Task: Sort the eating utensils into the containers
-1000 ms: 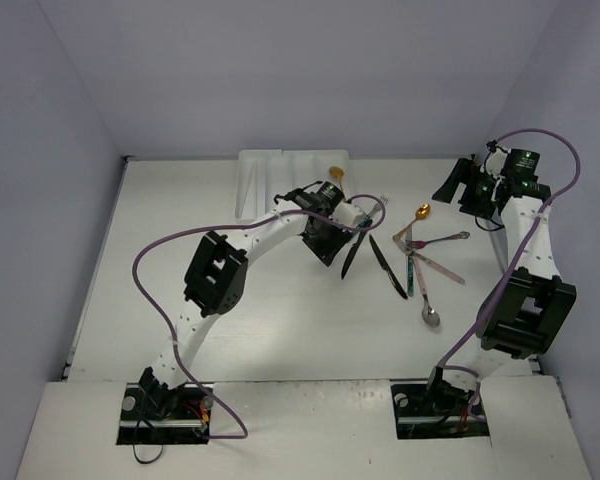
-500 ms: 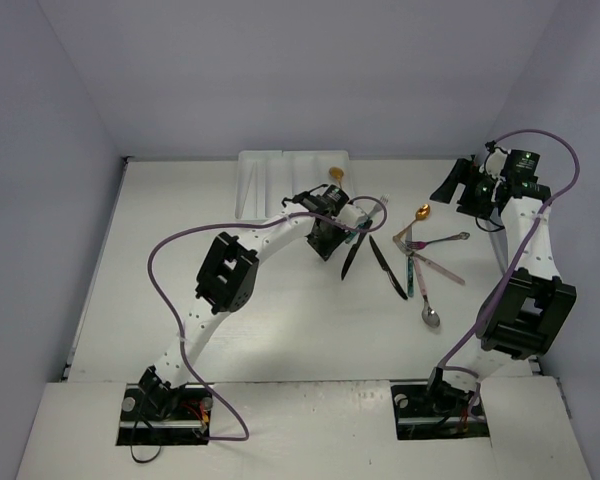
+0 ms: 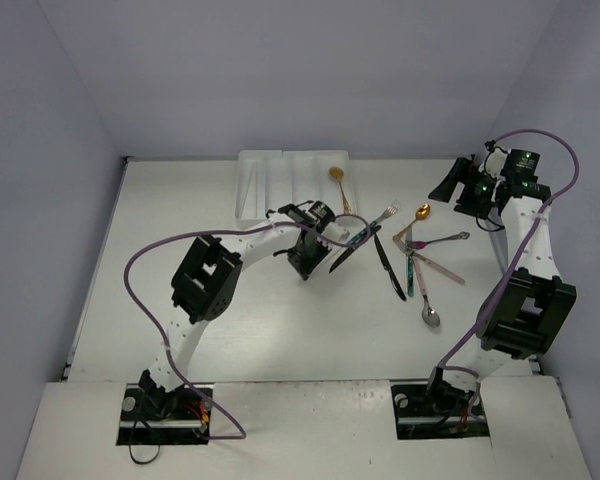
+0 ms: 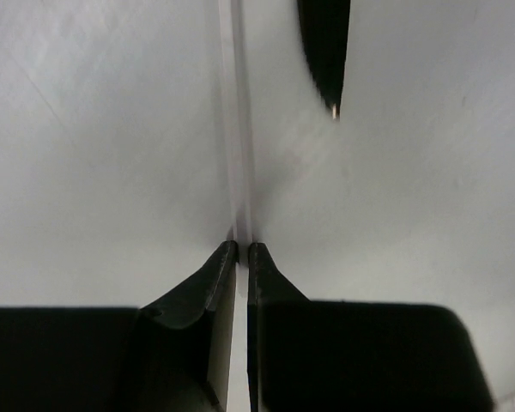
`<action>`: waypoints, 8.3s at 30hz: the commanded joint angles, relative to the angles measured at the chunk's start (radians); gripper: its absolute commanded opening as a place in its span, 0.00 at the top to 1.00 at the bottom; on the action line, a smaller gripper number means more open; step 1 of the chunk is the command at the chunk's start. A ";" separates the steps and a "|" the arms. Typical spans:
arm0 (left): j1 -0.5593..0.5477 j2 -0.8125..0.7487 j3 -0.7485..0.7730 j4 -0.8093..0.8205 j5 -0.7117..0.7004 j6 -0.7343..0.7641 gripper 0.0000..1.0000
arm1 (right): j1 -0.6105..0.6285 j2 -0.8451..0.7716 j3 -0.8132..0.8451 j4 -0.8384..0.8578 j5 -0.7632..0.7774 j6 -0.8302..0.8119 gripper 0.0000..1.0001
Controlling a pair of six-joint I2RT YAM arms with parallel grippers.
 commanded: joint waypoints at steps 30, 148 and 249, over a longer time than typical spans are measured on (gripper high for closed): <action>0.431 -0.430 -0.108 0.385 -0.109 -0.312 1.00 | 0.123 -0.027 0.024 0.026 -0.020 -0.005 0.19; 0.469 -0.839 -0.451 0.360 -0.117 -0.299 0.52 | 0.530 0.347 -0.141 -0.203 0.545 -0.364 0.70; 0.601 -0.963 -0.562 0.358 -0.095 -0.371 0.12 | 0.764 0.807 0.728 0.232 0.369 0.147 0.91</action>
